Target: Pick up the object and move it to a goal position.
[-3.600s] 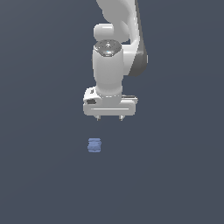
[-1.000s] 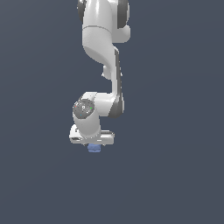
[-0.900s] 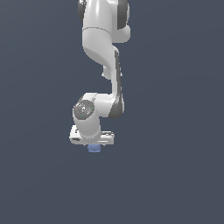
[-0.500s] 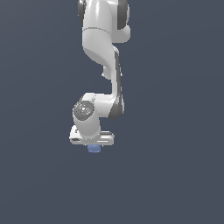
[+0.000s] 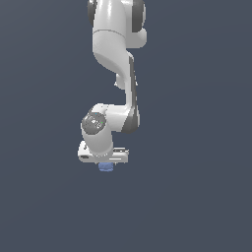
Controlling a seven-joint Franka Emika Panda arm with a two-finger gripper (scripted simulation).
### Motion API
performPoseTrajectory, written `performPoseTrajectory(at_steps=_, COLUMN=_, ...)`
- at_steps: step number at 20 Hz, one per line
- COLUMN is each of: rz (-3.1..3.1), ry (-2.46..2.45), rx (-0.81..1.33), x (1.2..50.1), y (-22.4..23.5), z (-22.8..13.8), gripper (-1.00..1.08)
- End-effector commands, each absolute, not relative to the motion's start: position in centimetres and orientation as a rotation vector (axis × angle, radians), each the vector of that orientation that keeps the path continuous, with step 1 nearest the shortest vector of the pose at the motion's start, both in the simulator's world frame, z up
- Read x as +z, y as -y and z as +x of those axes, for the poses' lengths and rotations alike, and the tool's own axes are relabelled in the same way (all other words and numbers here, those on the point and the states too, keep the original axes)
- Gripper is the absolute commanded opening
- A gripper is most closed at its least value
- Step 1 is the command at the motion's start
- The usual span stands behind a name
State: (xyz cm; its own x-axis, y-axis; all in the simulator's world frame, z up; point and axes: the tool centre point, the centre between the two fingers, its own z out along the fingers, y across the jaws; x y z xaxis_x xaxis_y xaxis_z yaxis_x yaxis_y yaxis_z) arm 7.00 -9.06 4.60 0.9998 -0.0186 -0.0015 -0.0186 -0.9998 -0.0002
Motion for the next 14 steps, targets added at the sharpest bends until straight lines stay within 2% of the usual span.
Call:
performPoseTrajectory(at_steps=1, rz=-3.141, ry=-0.029, rx=0.0, x=5.4, y=9.1, z=7.2, gripper=-1.0)
performPoseTrajectory(at_steps=14, rz=-3.141, ry=-0.029, rx=0.0, x=15.0, y=9.6, z=9.9, gripper=-1.0)
